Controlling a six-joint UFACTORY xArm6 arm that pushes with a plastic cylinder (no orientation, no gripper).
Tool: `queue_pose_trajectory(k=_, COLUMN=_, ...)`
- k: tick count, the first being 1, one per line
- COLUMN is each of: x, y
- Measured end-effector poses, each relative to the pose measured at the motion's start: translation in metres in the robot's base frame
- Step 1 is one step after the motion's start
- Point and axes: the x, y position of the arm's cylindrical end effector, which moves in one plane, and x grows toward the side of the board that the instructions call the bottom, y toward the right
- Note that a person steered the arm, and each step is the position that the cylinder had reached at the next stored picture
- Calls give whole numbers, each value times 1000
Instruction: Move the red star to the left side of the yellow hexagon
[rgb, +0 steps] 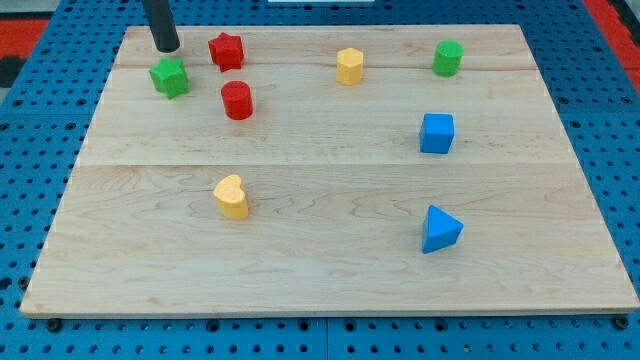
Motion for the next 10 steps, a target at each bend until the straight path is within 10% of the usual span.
queue_pose_trajectory(k=10, x=35, y=133)
